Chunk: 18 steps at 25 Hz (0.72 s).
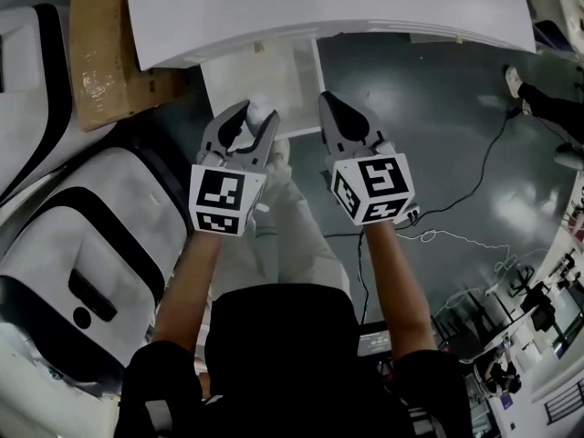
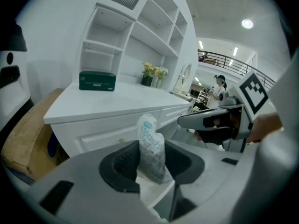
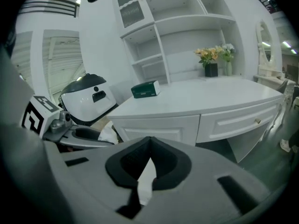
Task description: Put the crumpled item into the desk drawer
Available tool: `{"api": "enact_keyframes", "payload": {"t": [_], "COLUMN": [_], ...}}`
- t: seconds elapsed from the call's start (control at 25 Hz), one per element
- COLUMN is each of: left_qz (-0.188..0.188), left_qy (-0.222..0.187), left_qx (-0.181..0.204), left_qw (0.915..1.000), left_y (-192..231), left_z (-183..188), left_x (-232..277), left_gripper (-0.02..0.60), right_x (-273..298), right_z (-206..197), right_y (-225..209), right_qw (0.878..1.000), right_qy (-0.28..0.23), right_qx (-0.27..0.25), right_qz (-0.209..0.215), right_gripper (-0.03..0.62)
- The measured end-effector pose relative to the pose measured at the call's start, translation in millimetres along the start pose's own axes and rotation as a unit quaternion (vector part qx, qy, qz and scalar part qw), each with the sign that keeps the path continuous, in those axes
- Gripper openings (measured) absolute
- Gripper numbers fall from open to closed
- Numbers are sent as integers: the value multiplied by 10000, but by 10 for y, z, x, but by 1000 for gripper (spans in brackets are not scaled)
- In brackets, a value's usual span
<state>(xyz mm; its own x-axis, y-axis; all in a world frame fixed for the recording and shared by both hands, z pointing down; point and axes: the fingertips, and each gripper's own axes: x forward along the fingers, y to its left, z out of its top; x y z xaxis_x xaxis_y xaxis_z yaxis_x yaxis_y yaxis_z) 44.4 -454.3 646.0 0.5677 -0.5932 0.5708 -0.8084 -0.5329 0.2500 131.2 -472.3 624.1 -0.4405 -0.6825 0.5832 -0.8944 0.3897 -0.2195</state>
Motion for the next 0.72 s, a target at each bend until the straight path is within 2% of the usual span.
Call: {"api": "enact_keyframes", "payload": {"t": [0.08,0.28,0.72], "left_qz": [-70,-23,-96], "left_qy": [166,390,720], "left_qx": [-87,53,151], "left_qw": [9998,9992,9972], "left_y": [1,125,258], "left_z": [-177,-539,-1096], "left_x": [102,280,643], "left_gripper": [140,140,139], "right_x": [94,305,628], "right_z": [-158,-461,-1036], "right_y": [-21,14,-90], "right_qw": [9999,9991,9979], "right_qy": [104,346,578], "right_qx": [53,-32,113], "right_qz": [55,257,283], "right_gripper": [-6,-7,-8]}}
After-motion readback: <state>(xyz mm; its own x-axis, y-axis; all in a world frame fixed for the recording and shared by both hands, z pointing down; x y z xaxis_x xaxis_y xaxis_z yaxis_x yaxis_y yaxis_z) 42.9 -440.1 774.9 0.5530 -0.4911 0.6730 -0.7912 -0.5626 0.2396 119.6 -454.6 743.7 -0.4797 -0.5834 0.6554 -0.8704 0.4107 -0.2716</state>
